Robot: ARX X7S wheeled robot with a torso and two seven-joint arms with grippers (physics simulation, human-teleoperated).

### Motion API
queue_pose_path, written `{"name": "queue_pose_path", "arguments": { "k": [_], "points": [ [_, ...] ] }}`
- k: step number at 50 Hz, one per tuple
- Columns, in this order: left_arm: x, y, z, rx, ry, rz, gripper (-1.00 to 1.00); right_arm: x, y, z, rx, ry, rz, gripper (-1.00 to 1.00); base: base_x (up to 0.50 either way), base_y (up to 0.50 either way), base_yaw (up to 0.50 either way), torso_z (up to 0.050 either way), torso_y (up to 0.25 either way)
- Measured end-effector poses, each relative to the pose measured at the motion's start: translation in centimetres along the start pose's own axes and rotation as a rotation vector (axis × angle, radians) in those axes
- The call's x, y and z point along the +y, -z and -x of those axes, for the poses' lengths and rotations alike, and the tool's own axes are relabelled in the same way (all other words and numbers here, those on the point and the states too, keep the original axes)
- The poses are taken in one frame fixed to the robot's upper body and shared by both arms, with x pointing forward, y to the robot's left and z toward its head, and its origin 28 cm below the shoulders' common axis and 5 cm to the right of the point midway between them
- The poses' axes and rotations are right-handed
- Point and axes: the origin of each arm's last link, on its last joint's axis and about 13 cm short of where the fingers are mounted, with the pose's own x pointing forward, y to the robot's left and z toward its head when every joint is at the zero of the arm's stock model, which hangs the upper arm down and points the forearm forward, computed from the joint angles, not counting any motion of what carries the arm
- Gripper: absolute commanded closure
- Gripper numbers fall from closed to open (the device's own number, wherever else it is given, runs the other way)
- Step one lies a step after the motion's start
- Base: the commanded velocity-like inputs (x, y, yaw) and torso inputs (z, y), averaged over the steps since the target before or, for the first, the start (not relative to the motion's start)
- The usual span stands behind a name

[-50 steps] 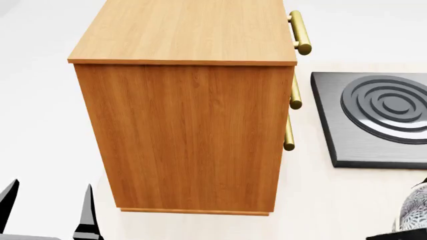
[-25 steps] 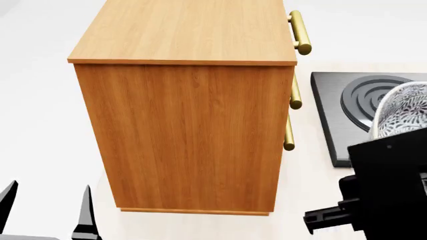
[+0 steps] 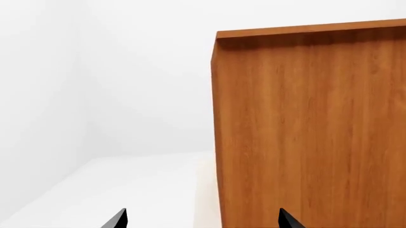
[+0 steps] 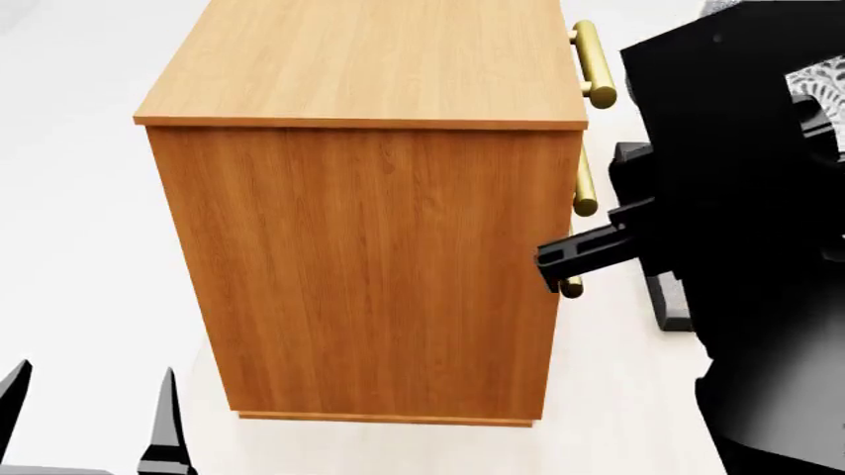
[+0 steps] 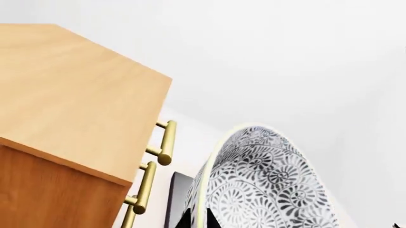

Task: Put the bowl on the top of the cabinet.

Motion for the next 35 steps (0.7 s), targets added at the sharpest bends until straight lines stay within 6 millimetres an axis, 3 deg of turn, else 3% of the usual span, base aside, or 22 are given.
{"name": "queue_pose_path", "arguments": {
  "k": [35],
  "points": [
    [0.1,0.4,-0.2,0.012,-0.006,-0.006,-1.0,-0.5,-11.3,-2.1,-0.149,0.014,0.029,1.0,0.0,0.0,0.0,0.0,0.001]
  ]
}}
